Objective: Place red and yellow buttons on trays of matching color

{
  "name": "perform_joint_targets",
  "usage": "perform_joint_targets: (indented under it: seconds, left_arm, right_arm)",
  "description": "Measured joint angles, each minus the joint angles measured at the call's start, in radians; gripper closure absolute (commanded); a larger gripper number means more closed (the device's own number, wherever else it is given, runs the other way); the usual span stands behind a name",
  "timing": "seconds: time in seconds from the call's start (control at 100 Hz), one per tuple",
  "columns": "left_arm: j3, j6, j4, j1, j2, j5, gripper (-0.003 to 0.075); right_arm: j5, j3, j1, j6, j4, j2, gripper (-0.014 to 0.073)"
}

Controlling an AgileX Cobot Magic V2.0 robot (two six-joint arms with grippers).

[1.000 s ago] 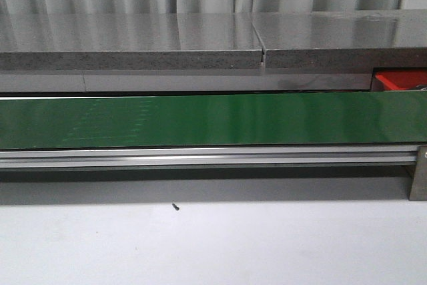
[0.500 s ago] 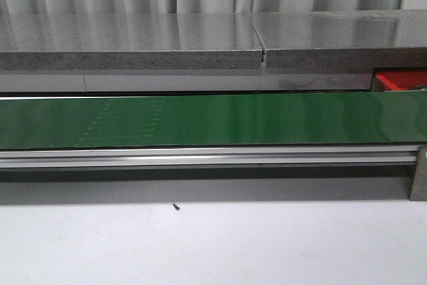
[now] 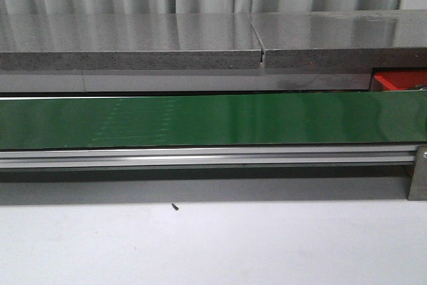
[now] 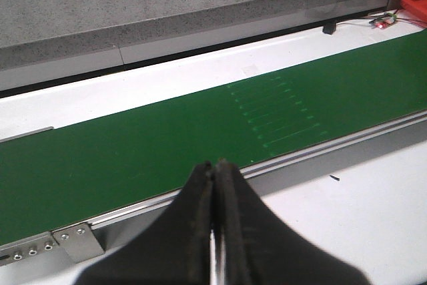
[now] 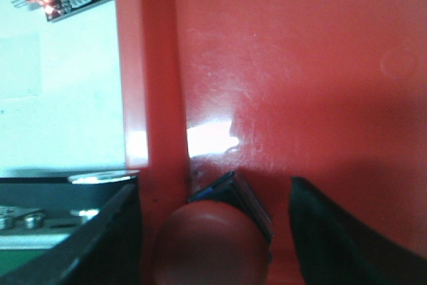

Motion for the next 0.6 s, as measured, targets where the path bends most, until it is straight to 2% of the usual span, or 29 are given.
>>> perform_joint_targets:
  seconds: [0.31,0.41,0.6]
  left_arm:
    - [0.000,0.000,0.000,0.000,0.000,0.000,0.0739]
    - [0.000,0.000,0.000,0.000,0.000,0.000,0.0739]
    - [0.000,0.000,0.000,0.000,0.000,0.000,0.0739]
  right_arm:
    - [-0.010,0.025,0.012,-0.049,-0.005,-0.182,0.0136]
    - [-0.036,0.076,0.024,-0.079,-0.008,-0.263,0.0246]
    - [-0.091,0.203,0.035,-0.095,-0.009,-0.411,0.0573]
